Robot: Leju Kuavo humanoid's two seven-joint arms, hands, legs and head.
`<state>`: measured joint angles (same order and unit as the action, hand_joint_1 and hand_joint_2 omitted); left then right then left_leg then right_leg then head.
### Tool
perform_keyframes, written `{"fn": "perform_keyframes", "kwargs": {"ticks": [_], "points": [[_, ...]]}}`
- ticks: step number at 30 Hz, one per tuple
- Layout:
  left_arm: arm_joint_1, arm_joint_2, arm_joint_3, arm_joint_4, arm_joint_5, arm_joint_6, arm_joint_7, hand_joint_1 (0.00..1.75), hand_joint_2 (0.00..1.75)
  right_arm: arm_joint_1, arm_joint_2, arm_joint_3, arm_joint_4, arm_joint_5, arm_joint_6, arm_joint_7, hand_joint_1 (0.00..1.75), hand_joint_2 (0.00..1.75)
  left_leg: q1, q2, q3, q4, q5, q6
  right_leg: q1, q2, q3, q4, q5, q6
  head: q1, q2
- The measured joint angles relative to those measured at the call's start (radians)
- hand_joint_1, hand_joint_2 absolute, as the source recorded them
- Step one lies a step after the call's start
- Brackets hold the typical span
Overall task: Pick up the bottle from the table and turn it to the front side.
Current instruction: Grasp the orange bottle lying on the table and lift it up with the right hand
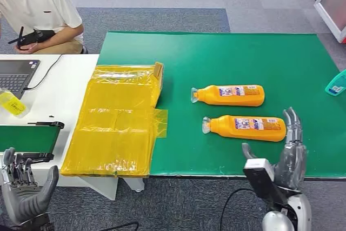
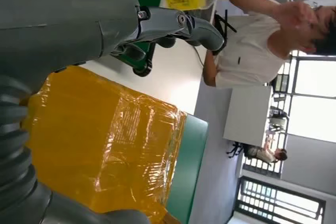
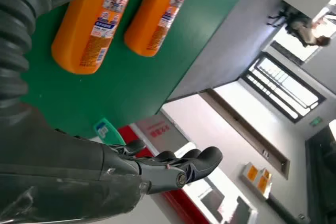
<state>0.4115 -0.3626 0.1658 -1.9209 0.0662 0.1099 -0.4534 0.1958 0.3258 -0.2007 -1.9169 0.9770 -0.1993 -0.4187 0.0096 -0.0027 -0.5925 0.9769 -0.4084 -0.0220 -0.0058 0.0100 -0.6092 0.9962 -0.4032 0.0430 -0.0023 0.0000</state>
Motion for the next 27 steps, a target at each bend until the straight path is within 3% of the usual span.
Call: {"fn": "perform_keyframes", "kwargs": {"ticks": [3,6,9,12,21,27], "points": [[0.000,0.000,0.013,0.010,0.004,-0.013,-0.007,0.00,1.75,-0.001,-0.003,0.024,0.008,0.072,-0.006,0.034,0.00,1.75,0.000,0.000,0.000,0.000,0.000,0.000,0.000,0.000,0.000,0.000,0.000,0.000,0.000,0.000],[0.000,0.000,0.022,0.016,-0.021,-0.036,-0.021,0.00,1.75,-0.004,-0.018,0.066,0.031,0.220,0.012,0.140,0.00,1.75,0.000,0.000,0.000,0.000,0.000,0.000,0.000,0.000,0.000,0.000,0.000,0.000,0.000,0.000],[-0.002,0.000,0.023,0.017,-0.072,-0.066,-0.029,0.00,1.75,-0.016,-0.053,0.110,0.077,0.352,0.055,0.251,0.00,1.75,0.000,0.000,0.000,0.000,0.000,0.000,0.000,0.000,0.000,0.000,0.000,0.000,0.000,0.000],[-0.006,0.000,0.017,0.017,-0.131,-0.097,-0.034,0.00,1.75,-0.033,-0.099,0.147,0.139,0.422,0.065,0.311,0.00,1.75,0.000,0.000,0.000,0.000,0.000,0.000,-0.001,0.000,0.000,0.000,0.000,0.001,0.000,0.000],[-0.006,-0.001,-0.028,0.015,-0.215,-0.155,-0.068,0.00,1.75,-0.087,-0.215,0.164,0.291,0.462,0.121,0.382,0.00,1.75,0.000,0.000,0.000,0.000,0.000,0.000,-0.001,0.000,0.000,0.000,0.000,0.001,0.000,0.000],[-0.006,-0.001,-0.063,0.015,-0.196,-0.287,-0.097,0.00,1.75,-0.156,-0.276,0.161,0.392,0.444,0.133,0.384,0.00,1.75,0.000,0.000,0.000,0.000,0.000,0.001,-0.001,0.000,0.000,0.000,0.001,0.001,0.000,0.000]]}}
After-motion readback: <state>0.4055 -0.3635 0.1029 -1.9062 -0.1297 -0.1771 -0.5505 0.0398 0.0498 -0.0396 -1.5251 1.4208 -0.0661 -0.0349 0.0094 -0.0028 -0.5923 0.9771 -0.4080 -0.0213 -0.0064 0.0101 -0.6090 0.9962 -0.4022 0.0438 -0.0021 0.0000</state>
